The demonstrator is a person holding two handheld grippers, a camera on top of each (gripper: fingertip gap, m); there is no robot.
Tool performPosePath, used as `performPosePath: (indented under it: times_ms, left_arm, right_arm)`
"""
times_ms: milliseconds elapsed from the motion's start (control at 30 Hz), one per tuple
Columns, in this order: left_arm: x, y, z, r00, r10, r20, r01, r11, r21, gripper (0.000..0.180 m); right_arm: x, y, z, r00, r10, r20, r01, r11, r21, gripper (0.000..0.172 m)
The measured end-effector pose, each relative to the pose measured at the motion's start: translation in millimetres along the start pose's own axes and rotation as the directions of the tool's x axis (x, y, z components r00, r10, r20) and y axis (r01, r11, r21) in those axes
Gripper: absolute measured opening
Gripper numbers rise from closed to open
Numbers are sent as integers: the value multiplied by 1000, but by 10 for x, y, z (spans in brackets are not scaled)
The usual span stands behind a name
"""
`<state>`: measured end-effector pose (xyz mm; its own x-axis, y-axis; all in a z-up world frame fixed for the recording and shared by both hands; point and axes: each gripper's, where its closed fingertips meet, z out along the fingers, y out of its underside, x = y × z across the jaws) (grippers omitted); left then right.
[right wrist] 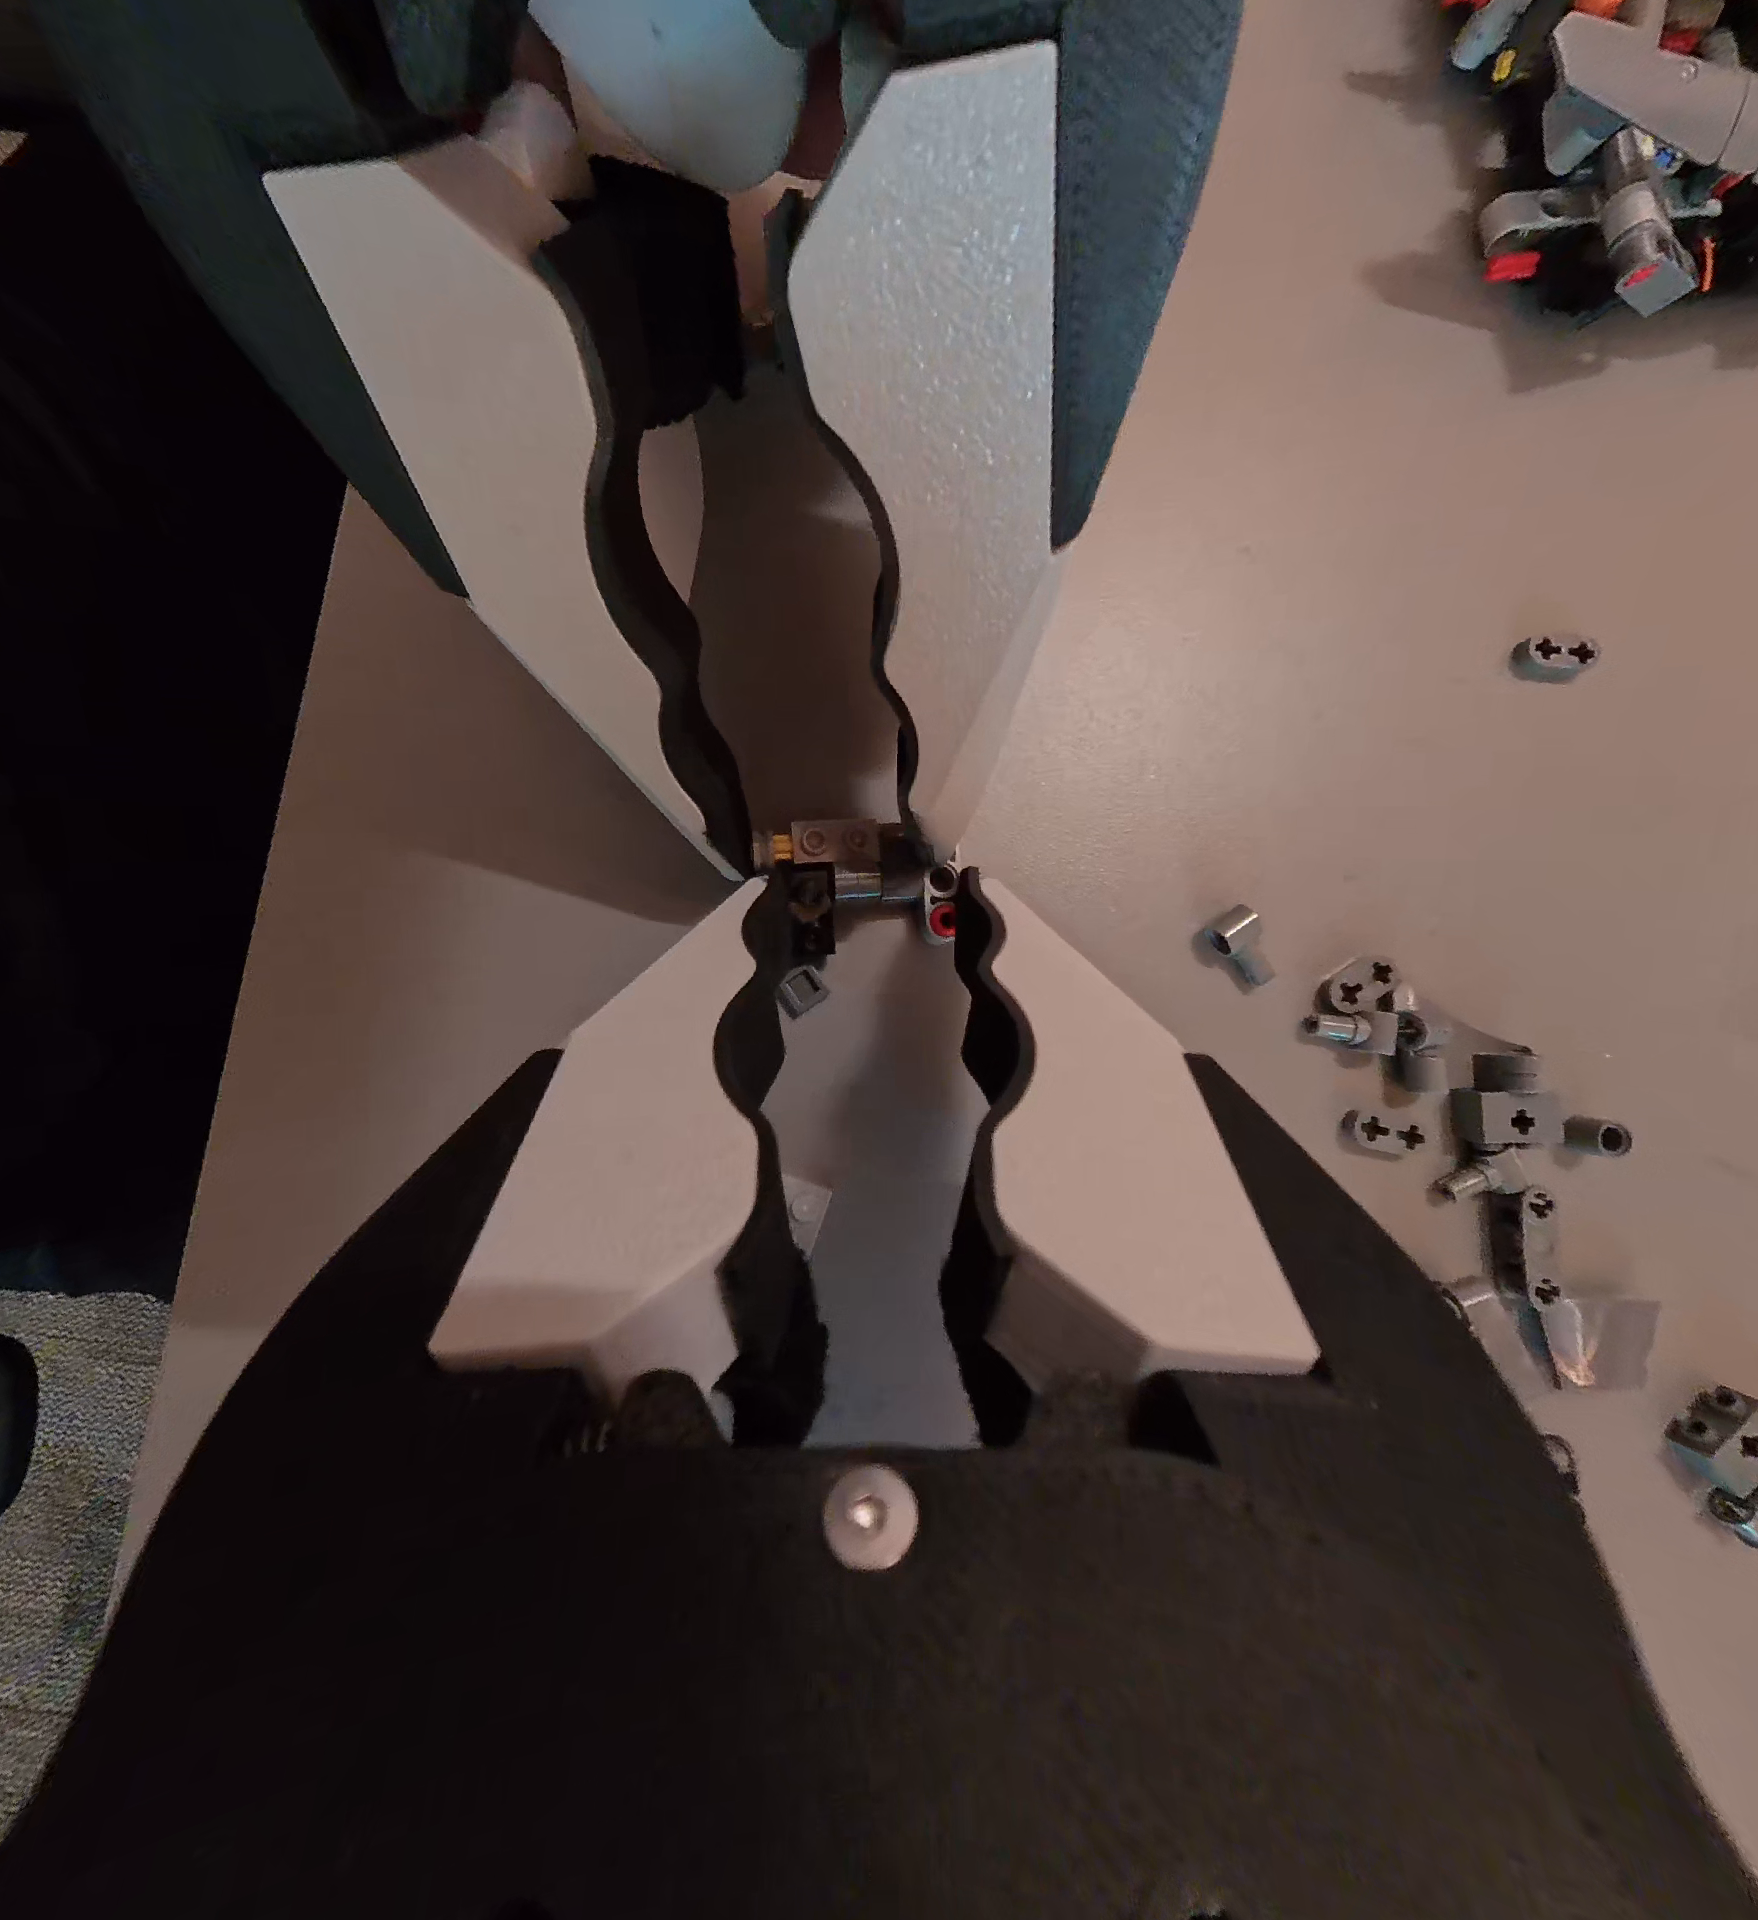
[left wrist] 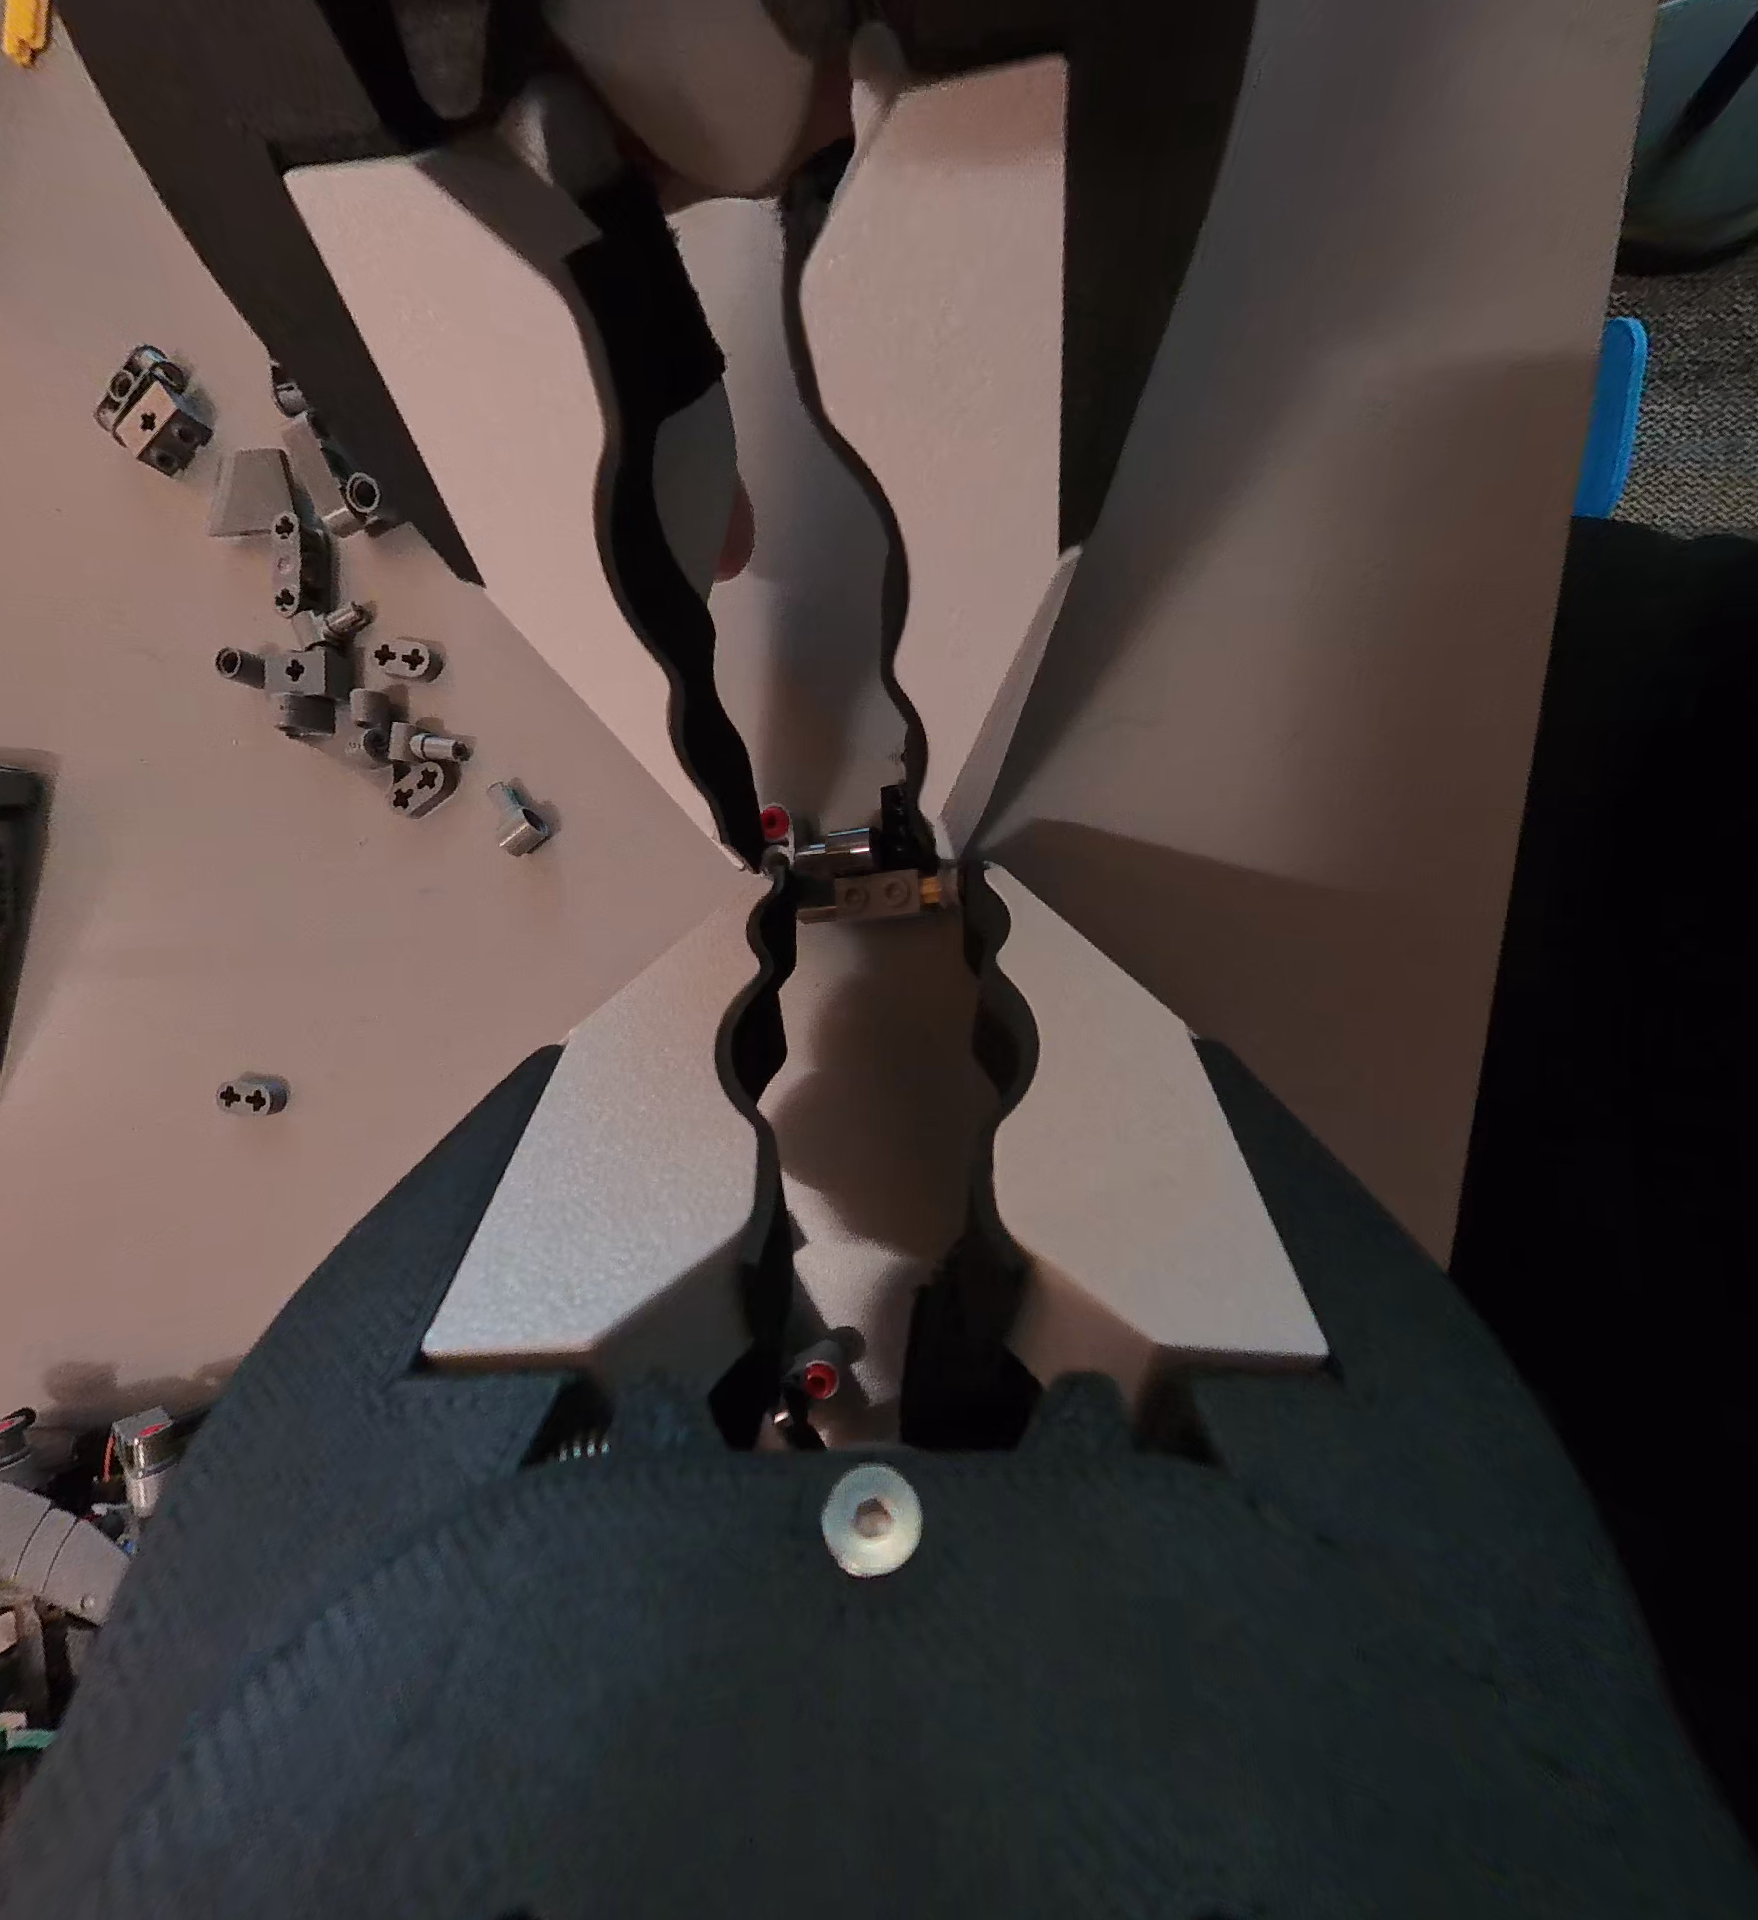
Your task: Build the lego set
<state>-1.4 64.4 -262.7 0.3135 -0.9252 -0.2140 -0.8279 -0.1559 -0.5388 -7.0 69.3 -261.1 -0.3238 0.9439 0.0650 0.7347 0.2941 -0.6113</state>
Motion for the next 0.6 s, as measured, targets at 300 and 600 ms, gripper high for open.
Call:
performPosePath:
  times_ms: [300, 600]
  left_arm:
    - [-95, 50, -113, 998, -29, 61, 29, 1000, 1, 48]
    - [-86, 200, -485, 980, -91, 179, 81, 995, 61, 51]
  right_arm:
    - [56, -25, -10, 997, 54, -60, -53, 999, 13, 29]
    - [109, -122, -34, 967, 175, -187, -178, 984, 0, 54]
